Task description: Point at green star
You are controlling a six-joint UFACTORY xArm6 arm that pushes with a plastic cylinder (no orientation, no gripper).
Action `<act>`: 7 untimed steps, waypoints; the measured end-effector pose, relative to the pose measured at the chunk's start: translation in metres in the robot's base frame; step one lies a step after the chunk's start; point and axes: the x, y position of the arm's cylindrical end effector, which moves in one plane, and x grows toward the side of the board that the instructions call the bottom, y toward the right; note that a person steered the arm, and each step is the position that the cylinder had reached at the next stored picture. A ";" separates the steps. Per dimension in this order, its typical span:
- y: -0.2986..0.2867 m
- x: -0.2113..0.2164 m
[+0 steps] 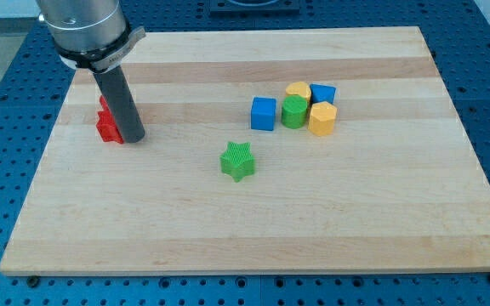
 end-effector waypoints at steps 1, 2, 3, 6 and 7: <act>0.026 0.014; 0.046 0.014; 0.046 0.016; 0.070 0.074; 0.109 0.099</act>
